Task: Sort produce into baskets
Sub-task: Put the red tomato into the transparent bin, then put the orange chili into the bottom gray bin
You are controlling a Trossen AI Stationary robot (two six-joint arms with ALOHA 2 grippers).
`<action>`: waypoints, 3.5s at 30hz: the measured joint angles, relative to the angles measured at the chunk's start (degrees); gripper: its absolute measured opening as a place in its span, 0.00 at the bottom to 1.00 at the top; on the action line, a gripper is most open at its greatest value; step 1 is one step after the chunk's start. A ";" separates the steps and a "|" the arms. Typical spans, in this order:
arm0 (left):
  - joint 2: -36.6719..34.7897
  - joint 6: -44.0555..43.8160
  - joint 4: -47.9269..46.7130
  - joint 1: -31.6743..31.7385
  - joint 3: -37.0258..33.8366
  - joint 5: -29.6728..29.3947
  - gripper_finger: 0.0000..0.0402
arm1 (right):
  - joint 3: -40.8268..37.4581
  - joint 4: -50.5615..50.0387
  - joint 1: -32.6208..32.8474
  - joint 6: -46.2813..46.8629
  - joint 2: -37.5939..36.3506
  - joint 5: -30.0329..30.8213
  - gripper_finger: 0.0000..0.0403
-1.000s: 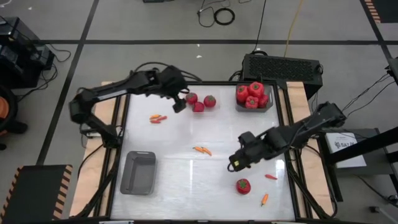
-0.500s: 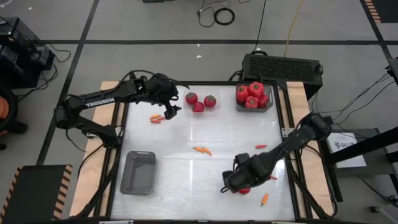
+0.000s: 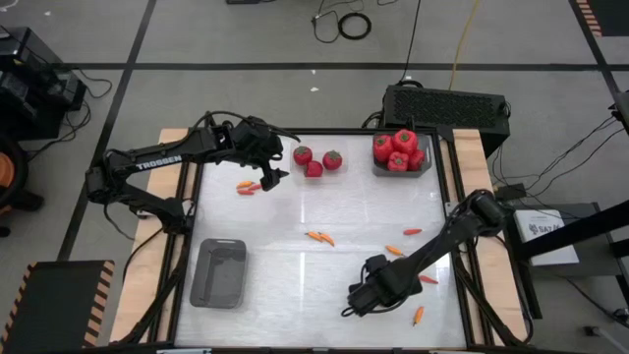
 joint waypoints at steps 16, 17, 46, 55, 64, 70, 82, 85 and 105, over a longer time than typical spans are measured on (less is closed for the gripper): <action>0.00 -1.97 -0.12 -0.05 0.00 0.17 0.94 | 0.00 1.85 -0.22 -5.88 4.89 -2.21 0.89; 0.00 -1.93 -0.53 -0.05 0.00 0.20 0.94 | 0.00 1.82 -0.41 -6.19 4.87 -2.23 0.87; -22.28 -27.46 7.00 -9.17 -22.92 0.19 0.94 | 0.37 9.81 -34.68 -49.12 -17.67 21.71 0.73; -19.35 -35.35 13.54 -15.97 -25.05 -3.23 0.94 | 0.35 33.33 -53.61 -67.67 -11.41 15.58 0.73; -17.88 -39.66 13.49 -19.48 -25.05 -8.80 0.94 | 0.28 40.90 -60.79 -69.98 -4.31 12.48 0.73; -17.84 -39.68 13.45 -19.93 -25.05 -10.91 0.94 | 0.29 42.42 -61.31 -70.63 -1.54 12.44 0.73; -17.84 -39.65 13.43 -19.82 -25.05 -12.52 0.94 | 0.28 41.94 -59.93 -71.12 2.51 12.40 0.73; -17.84 -39.65 13.42 -19.82 -25.05 -12.52 0.94 | 0.31 42.12 -60.05 -72.04 2.44 12.48 0.77; -17.86 -31.47 3.91 -15.70 -24.45 -11.32 0.94 | 6.13 32.40 -60.11 -75.73 -1.48 10.96 0.95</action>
